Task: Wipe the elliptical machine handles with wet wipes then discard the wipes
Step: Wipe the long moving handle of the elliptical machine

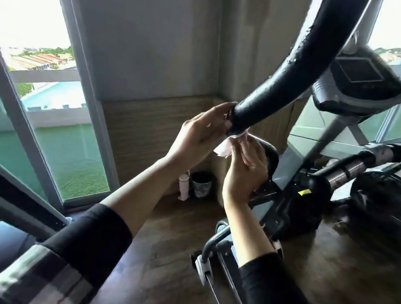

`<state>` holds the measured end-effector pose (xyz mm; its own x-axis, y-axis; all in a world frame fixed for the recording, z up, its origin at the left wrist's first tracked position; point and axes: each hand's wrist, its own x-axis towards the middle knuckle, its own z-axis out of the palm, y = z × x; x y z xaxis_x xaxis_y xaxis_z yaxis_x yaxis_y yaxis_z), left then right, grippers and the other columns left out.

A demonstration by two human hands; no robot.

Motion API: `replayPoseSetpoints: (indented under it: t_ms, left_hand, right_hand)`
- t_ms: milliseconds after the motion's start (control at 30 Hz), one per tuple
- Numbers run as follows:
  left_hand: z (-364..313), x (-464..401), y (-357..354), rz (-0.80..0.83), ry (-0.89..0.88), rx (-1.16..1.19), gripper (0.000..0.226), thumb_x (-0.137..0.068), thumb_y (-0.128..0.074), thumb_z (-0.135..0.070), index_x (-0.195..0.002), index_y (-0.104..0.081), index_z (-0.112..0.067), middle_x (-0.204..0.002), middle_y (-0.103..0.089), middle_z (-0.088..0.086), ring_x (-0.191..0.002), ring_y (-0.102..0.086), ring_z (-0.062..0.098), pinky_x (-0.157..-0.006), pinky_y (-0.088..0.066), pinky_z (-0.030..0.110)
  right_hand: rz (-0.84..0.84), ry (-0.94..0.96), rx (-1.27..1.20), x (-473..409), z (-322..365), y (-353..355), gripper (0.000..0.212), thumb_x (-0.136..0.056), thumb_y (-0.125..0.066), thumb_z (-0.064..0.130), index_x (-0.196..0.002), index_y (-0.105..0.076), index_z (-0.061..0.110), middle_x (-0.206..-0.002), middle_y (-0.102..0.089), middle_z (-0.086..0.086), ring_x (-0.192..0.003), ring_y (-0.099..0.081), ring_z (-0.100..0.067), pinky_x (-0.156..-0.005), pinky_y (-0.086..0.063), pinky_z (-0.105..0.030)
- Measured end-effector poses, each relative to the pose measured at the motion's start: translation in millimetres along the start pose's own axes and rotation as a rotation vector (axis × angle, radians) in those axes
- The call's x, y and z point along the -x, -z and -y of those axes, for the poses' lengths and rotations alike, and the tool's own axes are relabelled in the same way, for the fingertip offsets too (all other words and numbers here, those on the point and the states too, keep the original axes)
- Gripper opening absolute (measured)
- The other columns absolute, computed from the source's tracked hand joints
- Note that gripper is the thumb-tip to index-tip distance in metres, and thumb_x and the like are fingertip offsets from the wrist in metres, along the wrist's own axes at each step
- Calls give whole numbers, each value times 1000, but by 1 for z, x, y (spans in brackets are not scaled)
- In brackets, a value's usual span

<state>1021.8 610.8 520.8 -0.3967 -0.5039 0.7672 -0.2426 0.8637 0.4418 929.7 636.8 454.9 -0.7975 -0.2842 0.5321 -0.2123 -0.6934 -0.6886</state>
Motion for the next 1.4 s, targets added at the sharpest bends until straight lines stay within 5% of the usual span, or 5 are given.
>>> replayPoseSetpoints:
  t_ms: [433, 700, 800, 967, 1400]
  left_hand:
    - [2, -19, 8, 73, -99, 210, 35, -91, -61, -30, -125, -62, -20, -115, -69, -7, -106, -65, 11, -94, -52, 38]
    - [-18, -22, 11, 87, -153, 326, 36, -91, -58, -22, -127, -62, -19, -113, -67, -8, -103, -64, 9, -92, -53, 36]
    - [-22, -25, 10, 104, -164, 377, 34, -92, -58, -22, -127, -61, -20, -115, -66, -9, -105, -64, 7, -91, -54, 41]
    - [-32, -30, 15, 100, -203, 411, 30, -94, -55, -15, -123, -63, -18, -114, -68, -7, -105, -64, 5, -92, -54, 38]
    - [-64, -36, 16, 67, -229, 468, 29, -94, -57, -10, -121, -64, -17, -109, -67, -11, -99, -62, -4, -90, -55, 34]
  right_hand:
    - [-363, 88, -11, 15, 43, -30, 10, -78, -70, -5, -88, -71, -9, -92, -66, -22, -84, -62, -8, -79, -49, -16]
    - [-387, -46, -104, 17, 53, -32, 11, -75, -77, 21, -84, -71, 20, -90, -70, -17, -80, -63, -22, -81, -52, -49]
    - [-471, 154, -111, 8, 70, -29, 20, -78, -69, -8, -97, -67, -5, -86, -66, -10, -80, -62, 5, -78, -50, -17]
    - [-490, 389, 12, -1, 74, -26, 23, -75, -67, -15, -97, -65, -13, -87, -60, -9, -84, -59, 8, -76, -47, -9]
    - [-459, 522, 14, -21, 129, -11, 20, -79, -67, -6, -99, -67, -12, -95, -61, -22, -89, -61, -22, -80, -55, -32]
